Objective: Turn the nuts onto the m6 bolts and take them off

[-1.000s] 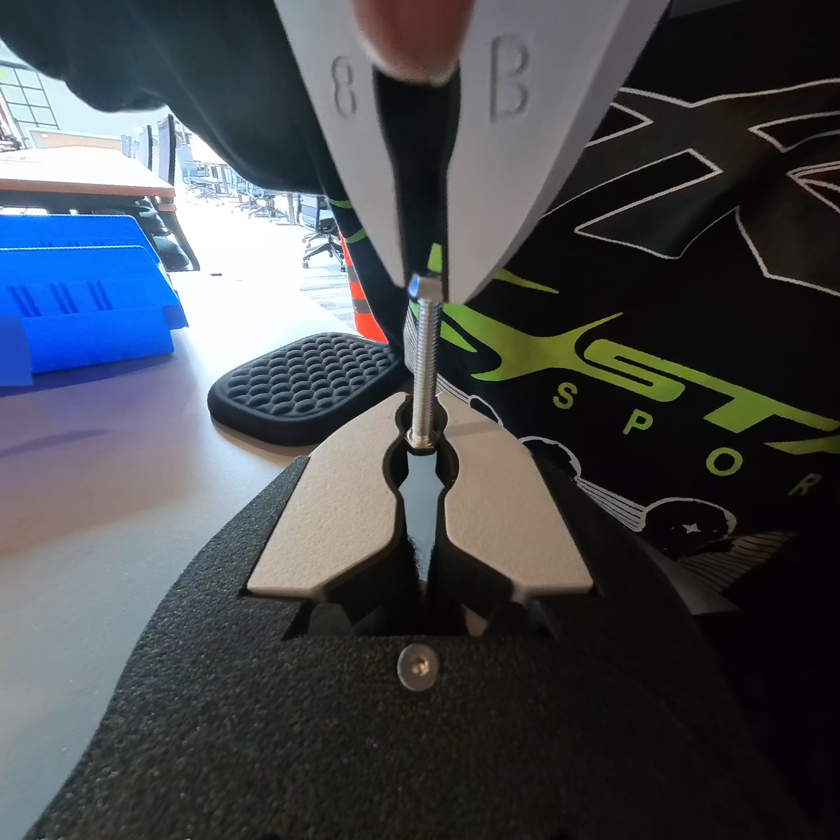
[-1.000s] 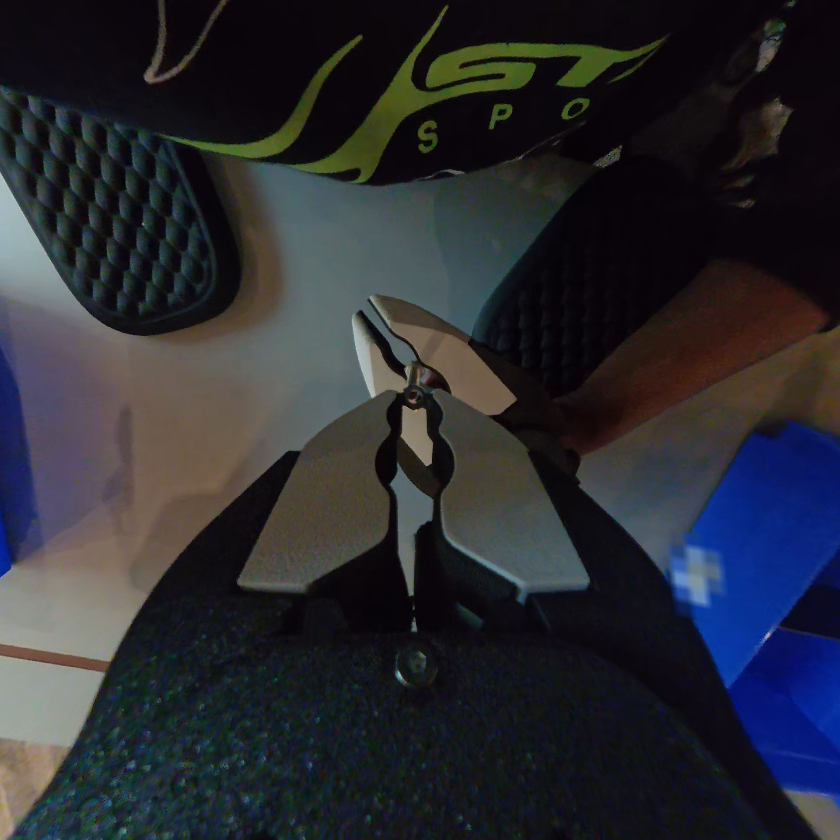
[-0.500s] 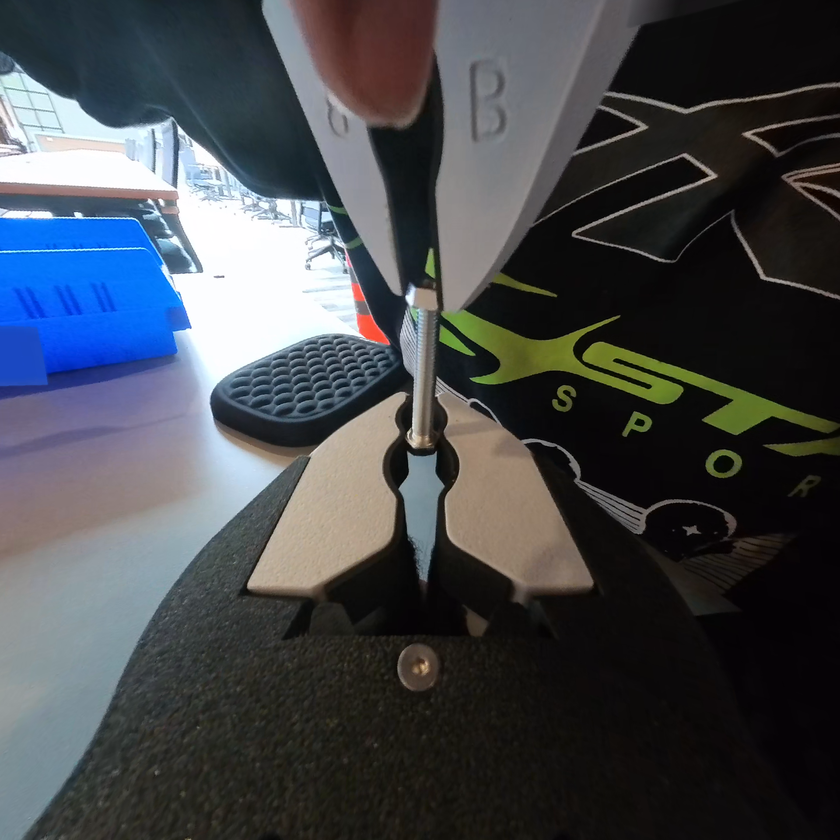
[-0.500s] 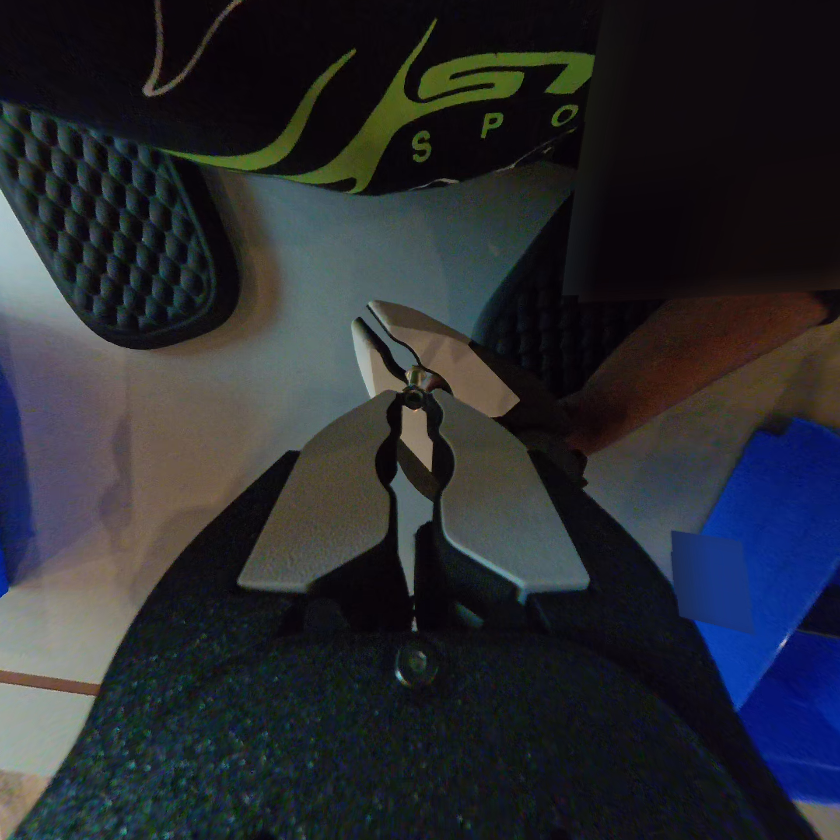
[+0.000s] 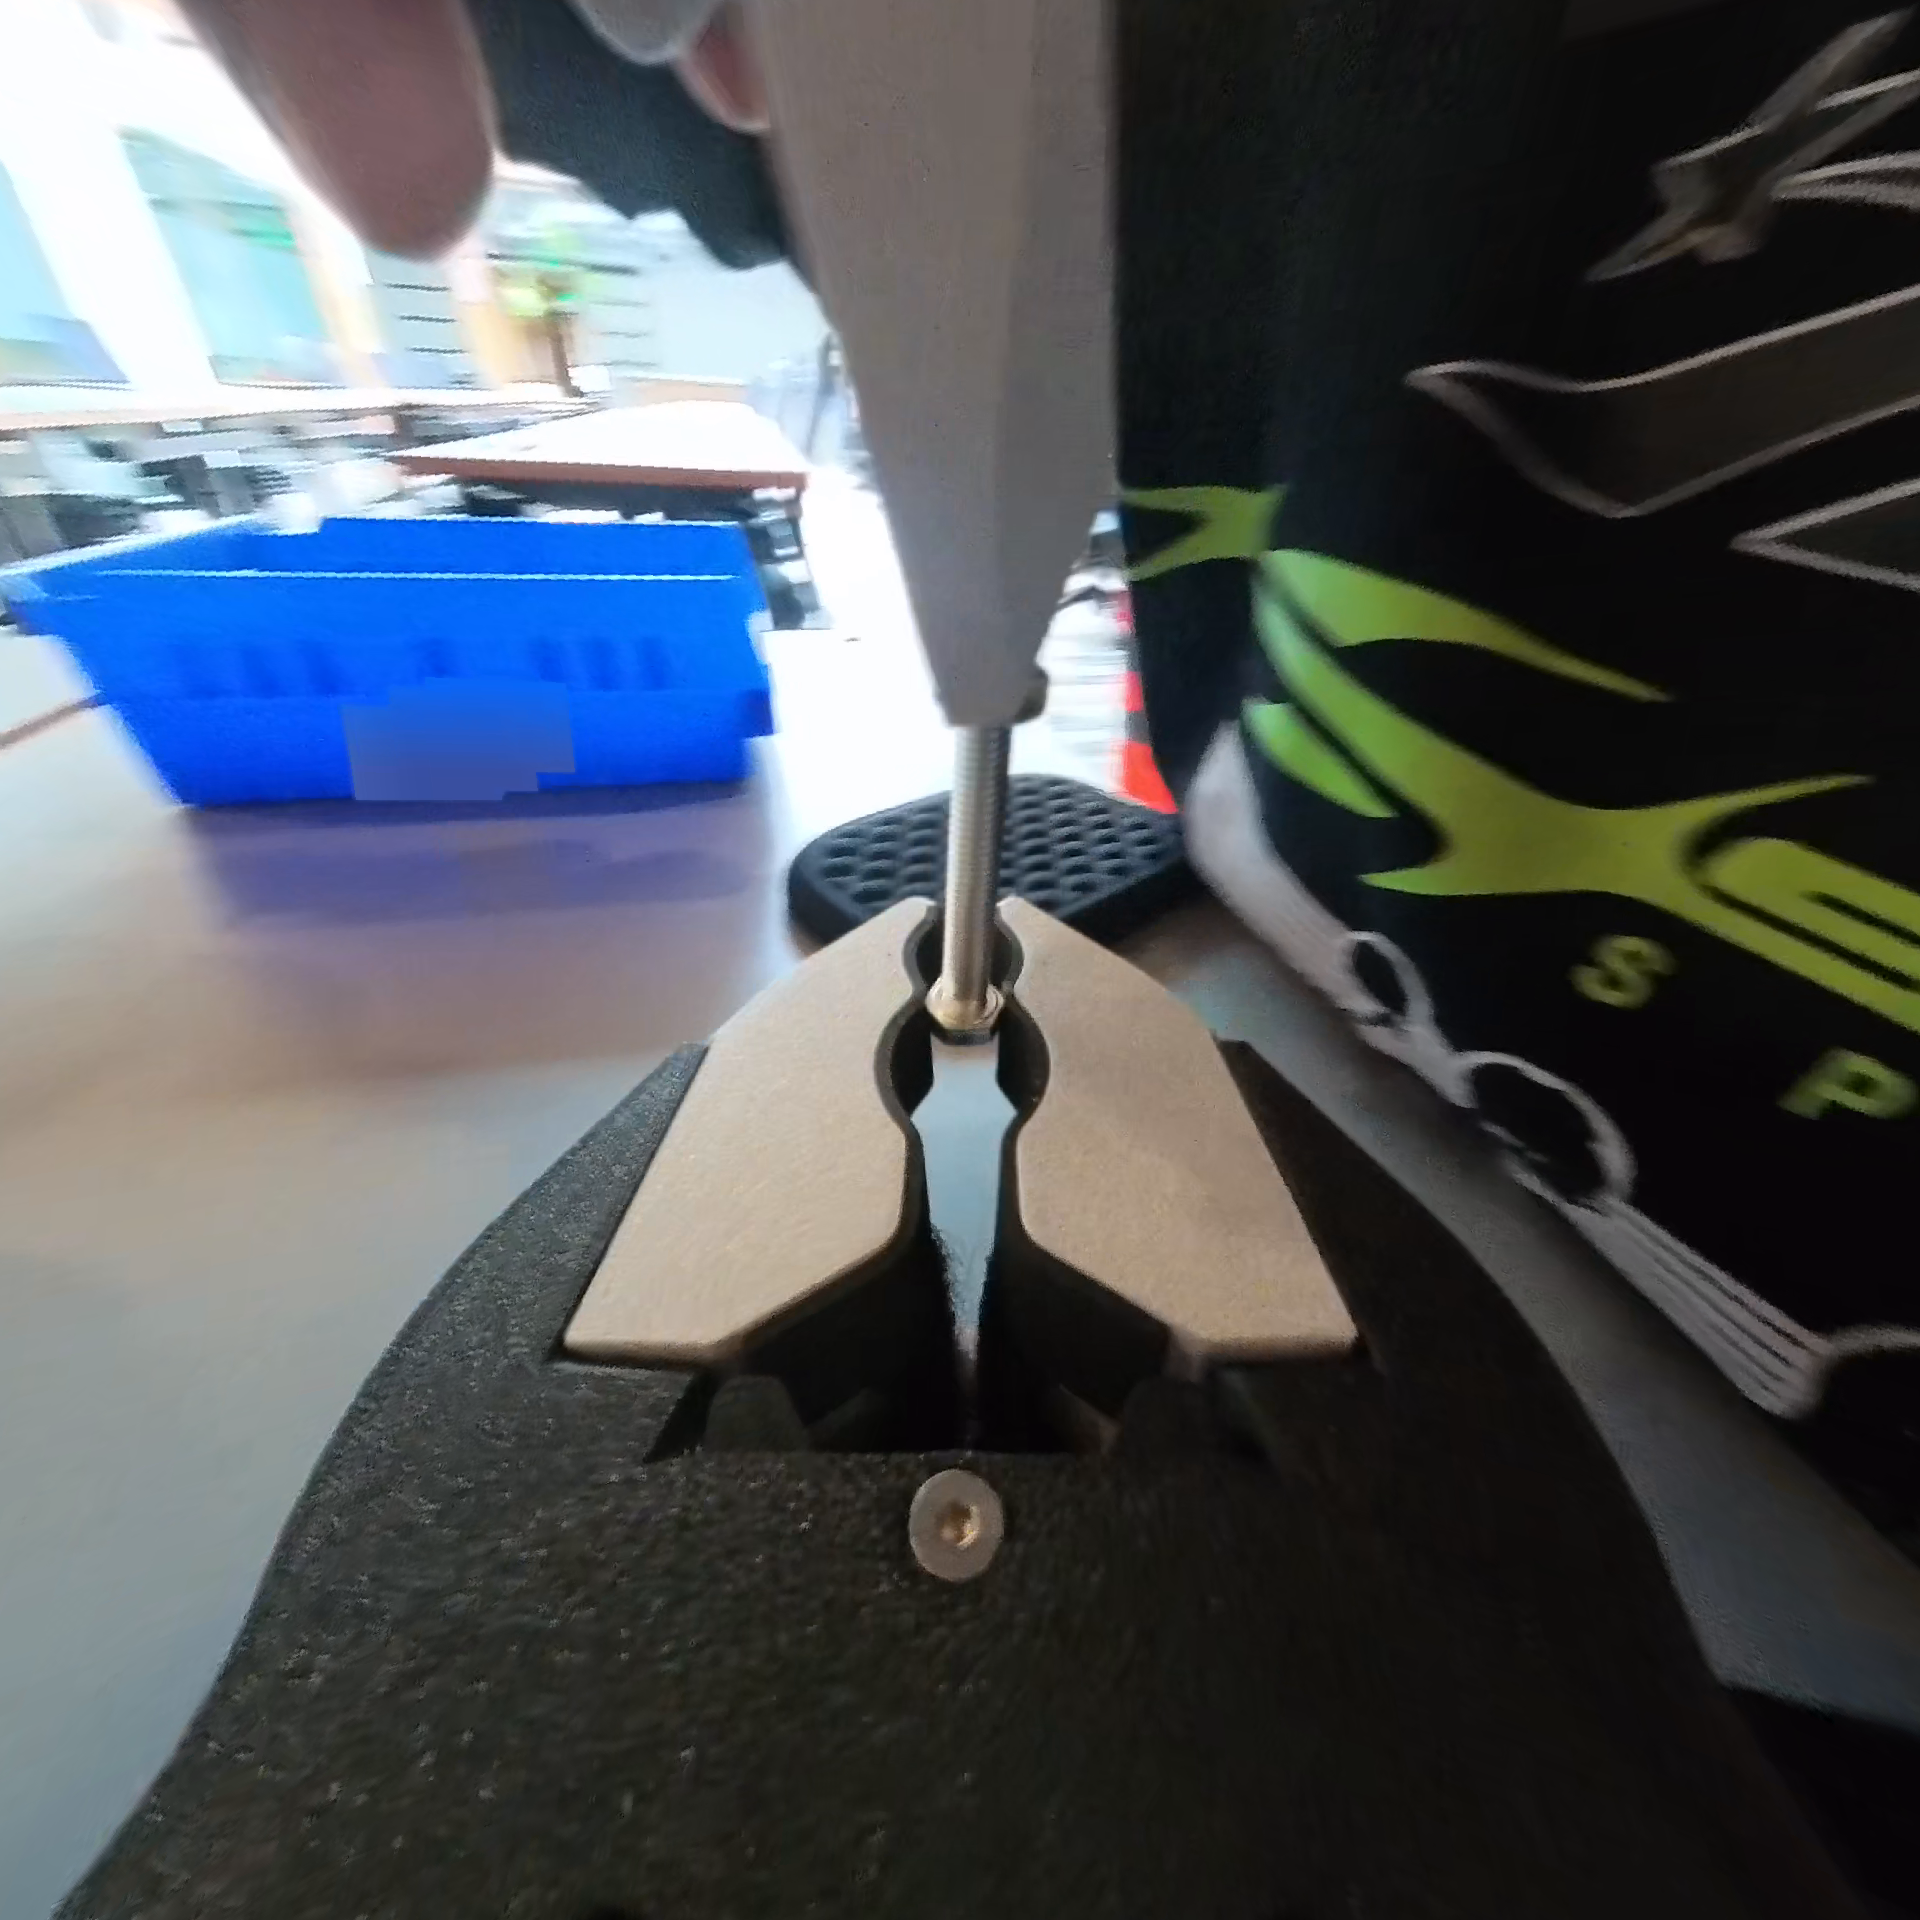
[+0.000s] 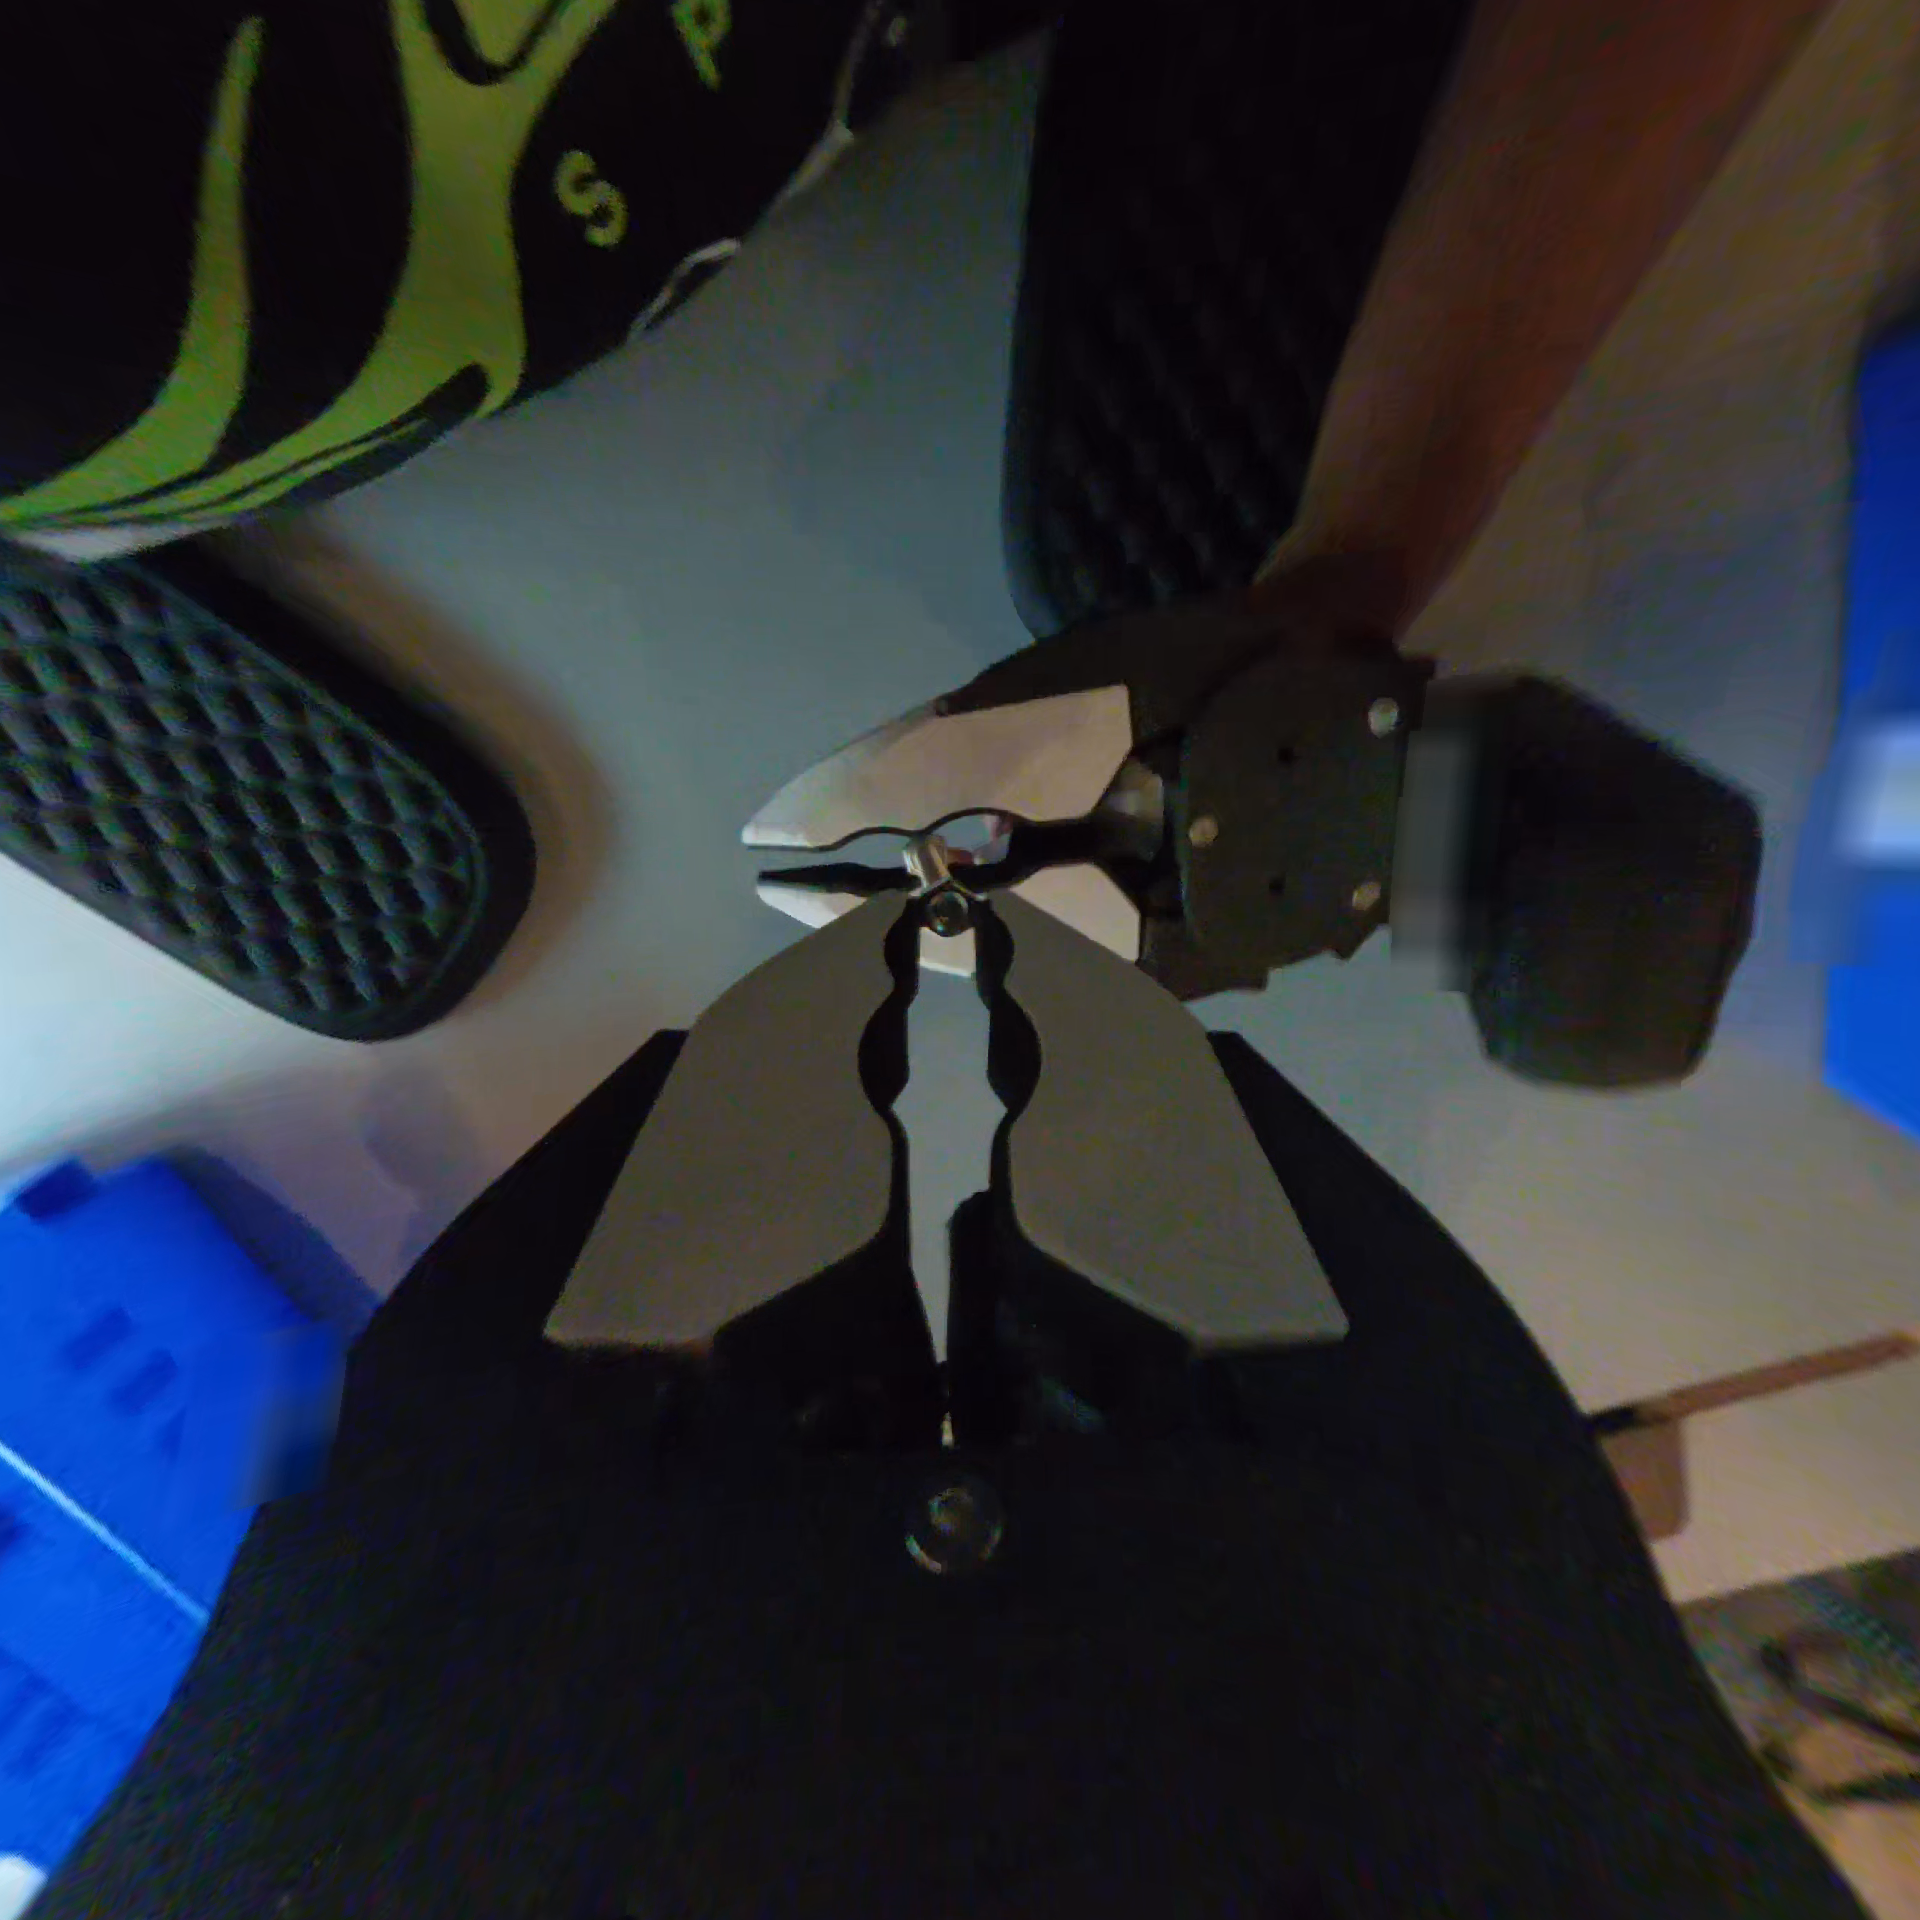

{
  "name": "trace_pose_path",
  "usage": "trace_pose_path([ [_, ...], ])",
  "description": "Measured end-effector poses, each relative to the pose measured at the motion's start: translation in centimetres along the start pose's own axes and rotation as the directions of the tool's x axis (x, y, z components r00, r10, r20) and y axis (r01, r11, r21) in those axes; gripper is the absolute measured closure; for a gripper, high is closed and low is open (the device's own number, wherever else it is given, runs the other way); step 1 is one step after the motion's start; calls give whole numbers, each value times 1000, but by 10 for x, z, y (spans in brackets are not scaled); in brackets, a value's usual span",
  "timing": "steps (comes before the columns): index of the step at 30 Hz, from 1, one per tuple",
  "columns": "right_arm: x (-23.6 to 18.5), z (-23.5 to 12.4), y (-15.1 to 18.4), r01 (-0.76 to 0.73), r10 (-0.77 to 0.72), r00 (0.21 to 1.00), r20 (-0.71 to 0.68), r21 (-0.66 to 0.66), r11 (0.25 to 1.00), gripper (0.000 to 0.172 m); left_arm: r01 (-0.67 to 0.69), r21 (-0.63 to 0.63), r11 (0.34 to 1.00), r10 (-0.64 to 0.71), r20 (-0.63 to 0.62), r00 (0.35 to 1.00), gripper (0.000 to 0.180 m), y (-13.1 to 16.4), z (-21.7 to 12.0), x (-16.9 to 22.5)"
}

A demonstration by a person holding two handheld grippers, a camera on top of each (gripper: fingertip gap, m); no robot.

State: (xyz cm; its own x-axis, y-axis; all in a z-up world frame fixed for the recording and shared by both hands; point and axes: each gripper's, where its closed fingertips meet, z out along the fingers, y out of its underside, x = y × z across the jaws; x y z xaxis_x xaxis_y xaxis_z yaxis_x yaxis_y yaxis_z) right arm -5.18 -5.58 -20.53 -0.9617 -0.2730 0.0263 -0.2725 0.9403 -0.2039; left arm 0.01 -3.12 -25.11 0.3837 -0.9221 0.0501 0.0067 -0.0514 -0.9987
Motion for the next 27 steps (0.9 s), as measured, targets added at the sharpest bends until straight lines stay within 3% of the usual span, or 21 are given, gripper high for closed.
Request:
trace_pose_path([
  [6, -1, 0, 15, -343, 337, 936, -97, -45, 938, 162, -2, -36, 999, 10, 220, 975, 174, 4, -1, -25],
  [14, -4, -1, 36, -705, 685, 691, -232, -8, 709, 162, 13, -73, 997, 22, 459, 888, 174, 8, -8, -53],
  [20, -4, 0, 38, -820, 809, 540, -235, 72, 568, 162, -3, -102, 995, 56, 514, 856, 174, 9, -9, -60],
  [27, -1, 1, 36, -845, 841, 491, -227, 110, 524, 162, -7, -122, 993, 70, 516, 854, 174, 11, -11, -61],
])
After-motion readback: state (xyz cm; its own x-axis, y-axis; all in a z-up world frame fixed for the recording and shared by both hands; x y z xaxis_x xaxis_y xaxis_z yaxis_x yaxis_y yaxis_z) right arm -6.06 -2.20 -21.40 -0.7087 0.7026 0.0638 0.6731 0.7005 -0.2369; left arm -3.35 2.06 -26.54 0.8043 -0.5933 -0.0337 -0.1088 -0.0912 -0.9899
